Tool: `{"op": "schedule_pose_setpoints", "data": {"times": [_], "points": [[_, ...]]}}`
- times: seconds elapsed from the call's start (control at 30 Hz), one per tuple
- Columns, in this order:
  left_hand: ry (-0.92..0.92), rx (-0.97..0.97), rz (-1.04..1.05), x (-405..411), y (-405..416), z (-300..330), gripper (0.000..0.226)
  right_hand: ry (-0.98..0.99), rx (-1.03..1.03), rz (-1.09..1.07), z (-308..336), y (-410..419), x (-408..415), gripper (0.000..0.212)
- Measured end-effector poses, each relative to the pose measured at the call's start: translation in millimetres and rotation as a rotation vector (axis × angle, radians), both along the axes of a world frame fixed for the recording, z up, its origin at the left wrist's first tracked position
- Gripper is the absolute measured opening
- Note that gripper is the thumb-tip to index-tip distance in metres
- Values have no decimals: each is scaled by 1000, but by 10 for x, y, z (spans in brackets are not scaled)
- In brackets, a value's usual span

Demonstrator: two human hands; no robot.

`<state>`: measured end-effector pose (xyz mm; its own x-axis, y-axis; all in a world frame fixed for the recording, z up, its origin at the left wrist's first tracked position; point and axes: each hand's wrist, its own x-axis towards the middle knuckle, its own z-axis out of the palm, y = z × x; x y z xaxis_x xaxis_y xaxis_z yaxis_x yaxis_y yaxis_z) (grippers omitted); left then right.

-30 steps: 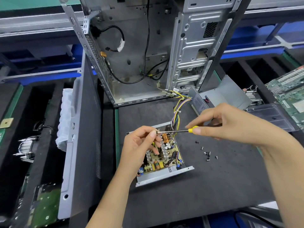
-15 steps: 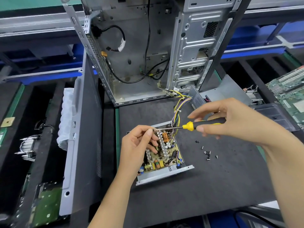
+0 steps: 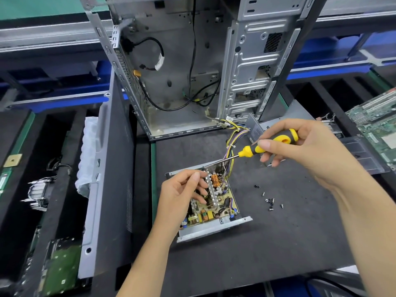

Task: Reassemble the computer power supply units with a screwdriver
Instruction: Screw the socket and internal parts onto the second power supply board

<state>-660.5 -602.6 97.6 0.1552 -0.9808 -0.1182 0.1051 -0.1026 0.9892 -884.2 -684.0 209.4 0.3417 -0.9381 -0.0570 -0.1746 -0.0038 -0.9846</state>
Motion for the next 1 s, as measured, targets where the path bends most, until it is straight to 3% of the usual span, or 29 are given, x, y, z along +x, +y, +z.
{"op": "schedule_pose_setpoints", "data": {"times": [0.13, 0.27, 0.37, 0.43, 0.53, 0.6, 0.73, 0.87, 1.0], "points": [[-234, -54, -54, 42, 135, 21, 22, -74, -33, -37, -21, -3, 11, 19], [-379, 65, -540, 116, 301, -19, 47, -107, -36, -66, -102, 1, 57, 18], [-531, 125, -646, 125, 268, -70, 40, -94, -27, -69, -163, 23, 94, 24], [-460, 153, -555, 123, 237, -102, 19, -71, -30, -66, -203, 38, 93, 24], [-466, 149, -586, 126, 213, -108, 19, -37, -32, -72, -241, 52, 58, 24], [-515, 153, -711, 106, 213, -102, 28, -25, -34, -89, -253, 55, 22, 25], [-273, 308, -752, 91, 232, -84, 47, -12, -36, -116, -271, 62, -34, 24], [-185, 388, -787, 68, 243, -60, 57, 26, -34, -101, -314, 76, -69, 25], [-238, 377, -831, 85, 191, -23, 68, 49, -37, -124, -369, 91, -98, 29]]}}
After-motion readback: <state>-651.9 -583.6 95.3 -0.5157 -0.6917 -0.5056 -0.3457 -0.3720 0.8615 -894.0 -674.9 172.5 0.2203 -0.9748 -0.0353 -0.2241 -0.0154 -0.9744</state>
